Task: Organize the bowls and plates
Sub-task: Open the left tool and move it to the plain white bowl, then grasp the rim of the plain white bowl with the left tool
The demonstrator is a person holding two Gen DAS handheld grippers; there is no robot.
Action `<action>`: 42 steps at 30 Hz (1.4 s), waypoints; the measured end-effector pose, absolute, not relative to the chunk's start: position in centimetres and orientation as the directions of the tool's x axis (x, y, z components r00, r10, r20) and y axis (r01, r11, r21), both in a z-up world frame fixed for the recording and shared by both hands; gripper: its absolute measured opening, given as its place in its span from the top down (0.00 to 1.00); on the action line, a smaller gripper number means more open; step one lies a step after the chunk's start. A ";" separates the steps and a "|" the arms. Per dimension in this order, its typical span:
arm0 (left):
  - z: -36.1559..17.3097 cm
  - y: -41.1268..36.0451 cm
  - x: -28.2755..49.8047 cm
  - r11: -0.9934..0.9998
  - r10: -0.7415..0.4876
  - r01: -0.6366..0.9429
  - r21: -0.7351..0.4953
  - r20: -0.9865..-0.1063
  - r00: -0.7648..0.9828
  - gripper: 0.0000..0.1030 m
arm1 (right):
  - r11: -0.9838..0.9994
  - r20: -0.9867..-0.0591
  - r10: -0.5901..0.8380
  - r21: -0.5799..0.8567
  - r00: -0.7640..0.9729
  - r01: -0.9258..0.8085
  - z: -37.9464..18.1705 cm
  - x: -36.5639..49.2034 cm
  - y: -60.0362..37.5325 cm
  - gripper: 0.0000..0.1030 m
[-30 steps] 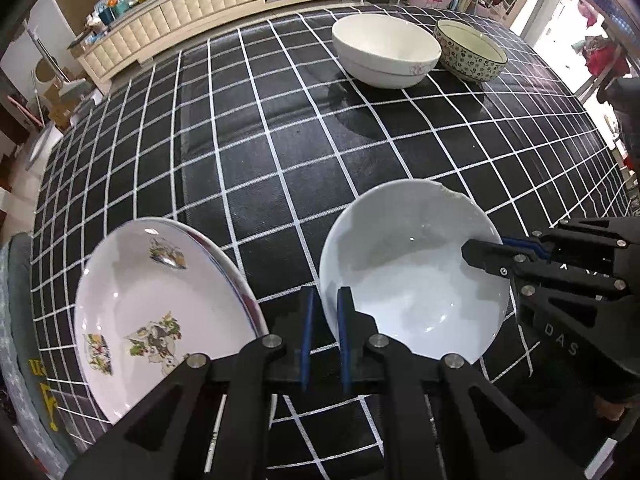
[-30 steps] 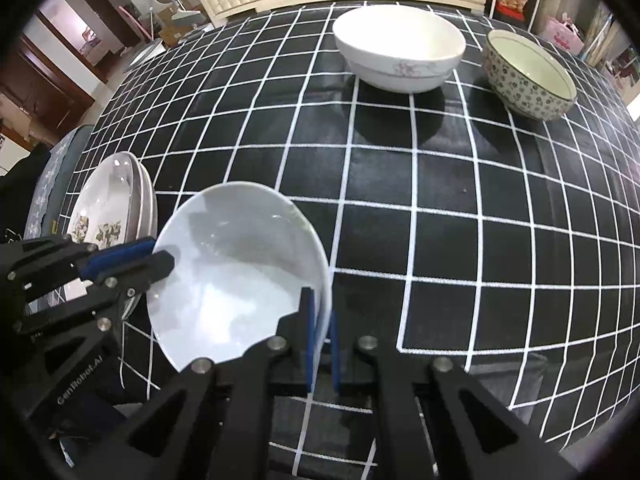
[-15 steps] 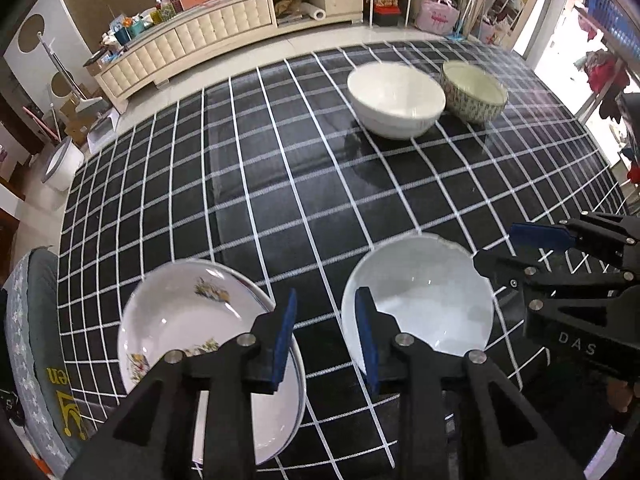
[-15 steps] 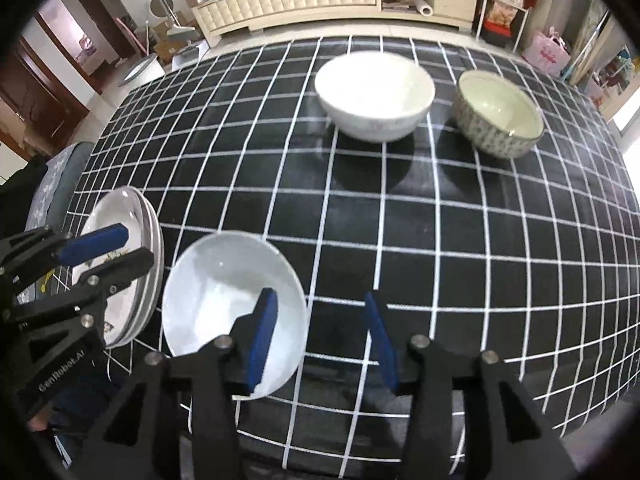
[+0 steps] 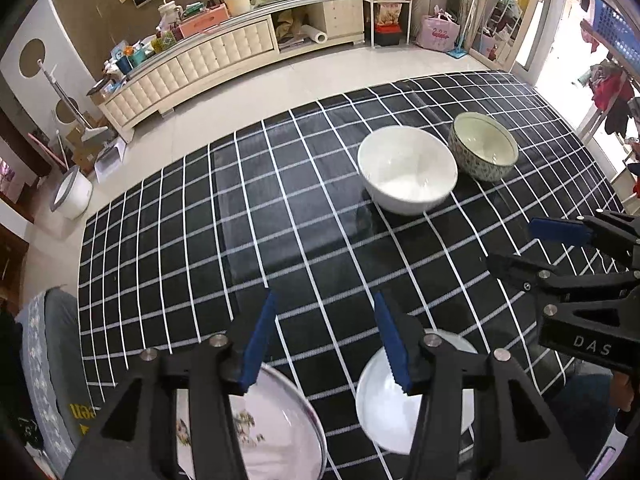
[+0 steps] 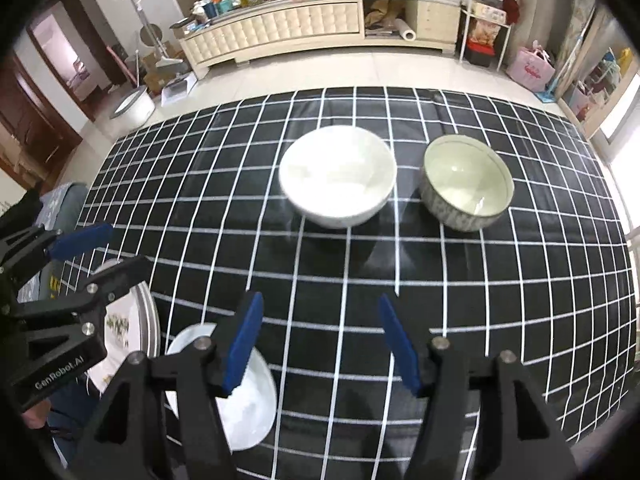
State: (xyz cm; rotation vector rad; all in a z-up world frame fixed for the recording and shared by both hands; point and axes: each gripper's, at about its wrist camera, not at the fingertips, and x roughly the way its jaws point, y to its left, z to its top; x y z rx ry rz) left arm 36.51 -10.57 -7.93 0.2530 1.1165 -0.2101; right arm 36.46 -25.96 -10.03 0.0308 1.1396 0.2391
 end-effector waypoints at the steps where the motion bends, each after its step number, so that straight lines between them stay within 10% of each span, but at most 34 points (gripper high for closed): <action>1: -7.9 -10.8 37.1 0.952 -0.042 0.293 0.093 -0.905 0.424 0.53 | 0.974 -0.895 0.205 0.147 0.396 -0.171 -10.0 37.0 -26.1 0.37; 26: -13.3 -15.5 48.8 0.921 -0.041 0.375 0.106 -0.931 0.363 0.53 | 0.984 -0.915 0.124 0.063 0.384 -0.167 -13.4 46.9 -26.8 0.37; 42: -16.3 -17.2 50.7 0.895 -0.100 0.445 0.039 -0.953 0.286 0.83 | 0.983 -0.942 0.077 0.018 0.325 -0.181 -15.5 48.1 -26.6 0.70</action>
